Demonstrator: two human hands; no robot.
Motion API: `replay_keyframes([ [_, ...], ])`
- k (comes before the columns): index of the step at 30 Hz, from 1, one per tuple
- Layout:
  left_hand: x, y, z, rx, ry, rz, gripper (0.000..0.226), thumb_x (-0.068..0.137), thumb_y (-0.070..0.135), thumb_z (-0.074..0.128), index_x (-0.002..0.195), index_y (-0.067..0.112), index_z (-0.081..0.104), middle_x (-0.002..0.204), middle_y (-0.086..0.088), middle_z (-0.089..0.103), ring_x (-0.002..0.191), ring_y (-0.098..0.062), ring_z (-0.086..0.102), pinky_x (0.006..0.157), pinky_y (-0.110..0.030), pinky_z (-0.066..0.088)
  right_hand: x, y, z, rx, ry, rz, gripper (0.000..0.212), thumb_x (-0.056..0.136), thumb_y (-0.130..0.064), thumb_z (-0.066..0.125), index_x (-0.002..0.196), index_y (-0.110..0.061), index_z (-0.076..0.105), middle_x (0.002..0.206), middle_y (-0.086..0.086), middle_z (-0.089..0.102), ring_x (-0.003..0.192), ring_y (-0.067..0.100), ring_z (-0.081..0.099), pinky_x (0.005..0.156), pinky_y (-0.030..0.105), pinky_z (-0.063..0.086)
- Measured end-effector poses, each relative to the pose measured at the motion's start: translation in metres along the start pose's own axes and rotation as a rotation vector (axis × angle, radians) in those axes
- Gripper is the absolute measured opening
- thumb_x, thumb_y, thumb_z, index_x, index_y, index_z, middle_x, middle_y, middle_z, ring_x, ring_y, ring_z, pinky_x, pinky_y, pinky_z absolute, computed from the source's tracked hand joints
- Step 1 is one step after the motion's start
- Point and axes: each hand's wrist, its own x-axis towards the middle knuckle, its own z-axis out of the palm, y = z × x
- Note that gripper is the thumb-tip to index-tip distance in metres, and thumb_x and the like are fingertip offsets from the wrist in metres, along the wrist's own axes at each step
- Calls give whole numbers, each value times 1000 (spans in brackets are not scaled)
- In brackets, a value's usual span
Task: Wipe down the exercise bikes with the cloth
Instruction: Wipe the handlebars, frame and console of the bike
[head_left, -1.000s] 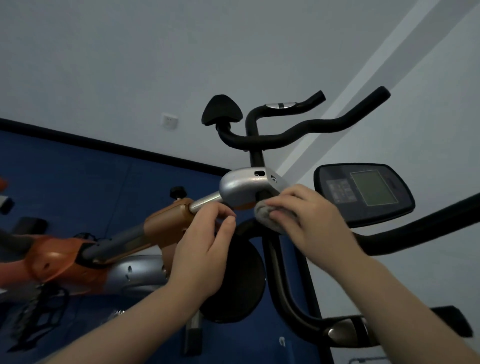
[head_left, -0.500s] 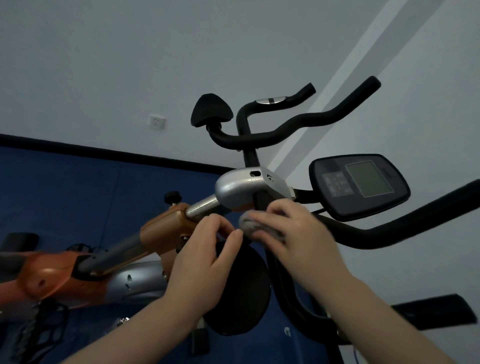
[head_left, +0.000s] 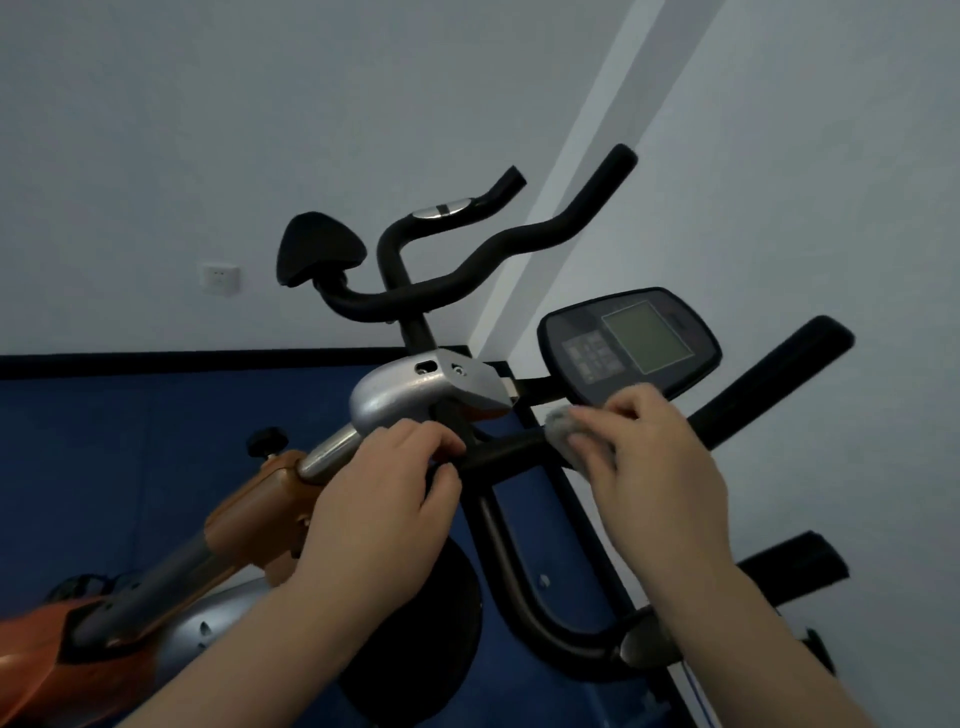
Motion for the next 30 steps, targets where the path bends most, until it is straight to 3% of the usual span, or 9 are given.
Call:
replay_keyframes([
  [3,8,2,4,98,-48,23,13,90,33,46,101,35,54,94,18,52,94,-5,46,75,-27,42,4,-39,16,42,-14,-67,19,88,-34,60,106,-34,68,97,-8,48,84,12,49,61,27,41],
  [6,5,-3,3,126,-85,45,15,89,37,44,102,39,51,95,21,49,91,-3,44,69,-19,33,-19,-40,19,50,-146,-134,30,90,-31,59,119,-31,64,102,-2,53,86,19,53,63,37,50],
  [12,12,6,5,192,-110,93,32,89,41,38,117,35,53,105,19,53,94,-4,44,76,-22,39,5,31,-25,-99,99,175,21,89,-33,56,101,-22,69,94,-8,50,80,7,46,63,24,42],
  [14,18,13,7,187,-125,108,30,91,40,40,118,35,52,107,19,52,97,-3,43,80,-23,41,10,6,-11,-27,47,142,21,92,-34,52,105,-26,66,94,-15,44,81,0,42,68,16,41],
  [17,25,22,13,193,-147,139,29,92,39,42,119,36,50,109,19,50,98,-2,40,79,-21,37,-11,-12,7,16,-69,-26,26,94,-32,54,119,-30,61,105,-8,48,89,7,47,71,31,50],
  [19,27,25,16,187,-155,147,31,91,40,41,121,37,49,109,21,49,98,-1,39,81,-21,37,-19,10,-8,1,-88,37,28,93,-35,52,120,-32,60,103,-9,48,87,5,47,71,35,51],
  [23,29,31,22,151,-142,130,32,92,37,43,123,35,50,111,20,50,101,-3,41,85,-25,41,-9,40,-34,-173,3,77,19,88,-19,65,105,-25,70,93,-3,50,82,14,48,59,31,48],
  [27,27,38,28,192,-123,141,31,91,32,47,122,32,52,113,14,53,104,-8,44,86,-29,44,3,-2,-3,40,-9,111,8,89,-32,61,95,-26,59,88,-13,46,77,2,45,60,21,40],
  [30,27,36,27,156,-132,148,31,91,29,47,121,32,54,113,15,54,105,-6,42,87,-28,42,-14,8,1,45,-81,-33,22,93,-29,58,114,-28,59,98,-8,45,86,6,43,64,27,42],
])
